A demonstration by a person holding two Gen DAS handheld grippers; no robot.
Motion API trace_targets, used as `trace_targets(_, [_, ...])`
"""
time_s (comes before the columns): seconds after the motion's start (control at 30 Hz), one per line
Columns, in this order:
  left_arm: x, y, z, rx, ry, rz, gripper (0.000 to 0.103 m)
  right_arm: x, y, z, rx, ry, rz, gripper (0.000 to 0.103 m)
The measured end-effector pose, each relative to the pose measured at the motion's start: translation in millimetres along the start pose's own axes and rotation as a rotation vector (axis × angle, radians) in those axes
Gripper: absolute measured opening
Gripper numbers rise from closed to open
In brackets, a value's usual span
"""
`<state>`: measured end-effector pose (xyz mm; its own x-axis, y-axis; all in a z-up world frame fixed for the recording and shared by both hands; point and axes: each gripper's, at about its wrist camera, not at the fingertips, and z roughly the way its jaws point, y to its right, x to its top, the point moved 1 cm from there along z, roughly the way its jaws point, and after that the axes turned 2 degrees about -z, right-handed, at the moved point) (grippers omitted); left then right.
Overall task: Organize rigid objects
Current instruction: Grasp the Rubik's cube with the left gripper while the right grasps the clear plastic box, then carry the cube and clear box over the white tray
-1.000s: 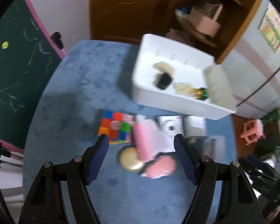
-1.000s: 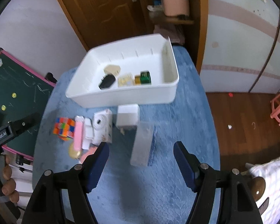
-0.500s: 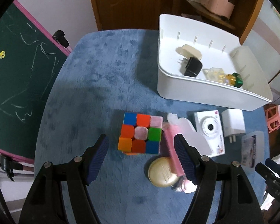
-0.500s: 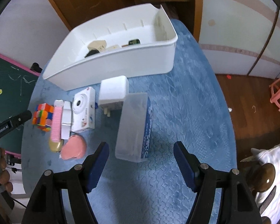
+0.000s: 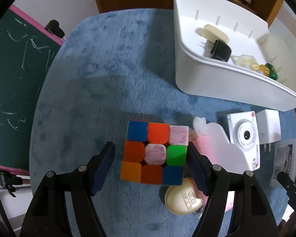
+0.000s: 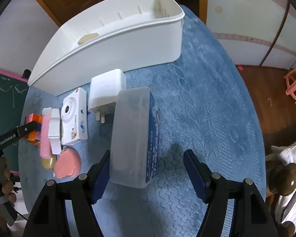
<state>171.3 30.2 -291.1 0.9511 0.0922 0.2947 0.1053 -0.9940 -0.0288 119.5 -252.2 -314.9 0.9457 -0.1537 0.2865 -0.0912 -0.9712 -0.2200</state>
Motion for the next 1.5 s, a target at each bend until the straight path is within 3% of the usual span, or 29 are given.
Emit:
trace_targets(0.2, [2,-3,15,-0.014,-0.031,-0.029,0.074,5,3,13,0.020,-0.019,0.033,0.071])
trace_targets(0.27, [2,-4,19,-0.045,-0.044,-0.034,0.062,7,3,16,0.032,-0.022,0.038,0.059])
trace_targets(0.3, [1,-4,20,-0.060,-0.047,-0.037,0.061,7,2,17,0.036,-0.023,0.034,0.056])
trace_targets(0.37, [0,-4,19,-0.055,-0.031,-0.036,0.061,9,1,18,0.051,-0.017,0.024,0.034])
trace_targets(0.7, [-12,-35,-3,-0.092,-0.014,-0.123,0.061,5,-4,0,0.042,0.035,-0.024,0.034])
trace_targets(0.9, [-13,-46,-57,-0.145,0.048,-0.140,0.061,4,-6,-26,0.067,0.068,-0.049,0.034])
trace_targets(1.17, [20,-17,-152,-0.161,0.216,-0.045,0.061,25,-28,-96,0.128,0.169,-0.096,0.034])
trace_targets(1.5, [68,11,-212,-0.166,0.325,0.035,0.061,89,-61,-201,0.143,0.353,-0.190,0.034])
